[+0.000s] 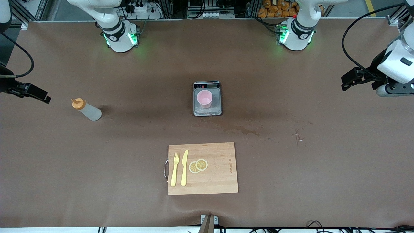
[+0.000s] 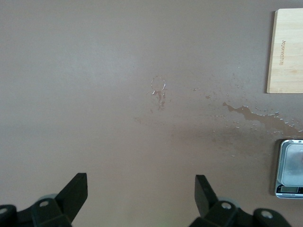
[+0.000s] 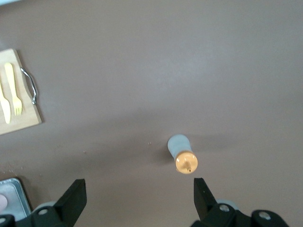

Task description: Add sauce to pink cup with both arms

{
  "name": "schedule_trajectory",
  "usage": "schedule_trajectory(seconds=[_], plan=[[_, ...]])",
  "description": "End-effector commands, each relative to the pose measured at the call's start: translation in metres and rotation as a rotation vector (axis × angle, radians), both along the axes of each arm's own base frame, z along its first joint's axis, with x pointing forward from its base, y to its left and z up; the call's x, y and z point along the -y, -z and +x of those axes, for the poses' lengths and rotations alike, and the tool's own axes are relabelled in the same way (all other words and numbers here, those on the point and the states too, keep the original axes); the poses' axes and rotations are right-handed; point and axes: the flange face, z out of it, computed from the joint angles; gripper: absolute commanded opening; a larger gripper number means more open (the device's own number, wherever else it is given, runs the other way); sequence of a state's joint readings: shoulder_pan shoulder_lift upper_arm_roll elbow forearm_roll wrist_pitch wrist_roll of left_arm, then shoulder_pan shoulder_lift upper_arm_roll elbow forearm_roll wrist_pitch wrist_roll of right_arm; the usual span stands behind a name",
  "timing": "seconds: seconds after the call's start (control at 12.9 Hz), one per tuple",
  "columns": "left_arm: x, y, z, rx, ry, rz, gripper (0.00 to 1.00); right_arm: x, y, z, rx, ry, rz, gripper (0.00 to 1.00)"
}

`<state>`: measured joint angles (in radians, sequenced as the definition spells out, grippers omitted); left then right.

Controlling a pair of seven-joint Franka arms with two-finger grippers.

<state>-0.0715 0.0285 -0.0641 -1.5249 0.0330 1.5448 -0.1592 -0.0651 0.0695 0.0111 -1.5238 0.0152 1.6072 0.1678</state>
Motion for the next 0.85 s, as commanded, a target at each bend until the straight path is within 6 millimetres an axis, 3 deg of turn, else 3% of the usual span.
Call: schedule_trajectory(seconds=[0.0,0.46,0.62,0.77], plan=[[-0.005,-0.004,-0.004,-0.004,-0.004,-0.003,1.0,-0.002,-0.009,-0.011,0.041,-0.018,-0.028,1.0],[-0.006,-0.003,-0.003,-0.005,-0.004,0.002,1.0,-0.001,0.003,-0.026,0.046,-0.028,-0.032,1.0],[-0.006,-0.003,-0.003,-0.006,-0.004,-0.001,1.0,0.0,-0.004,-0.025,0.055,-0.057,-0.073,1.0],[-0.006,-0.003,-0.003,-0.006,-0.004,-0.001,1.0,-0.018,-0.018,-0.021,0.078,-0.106,-0.136,1.0]])
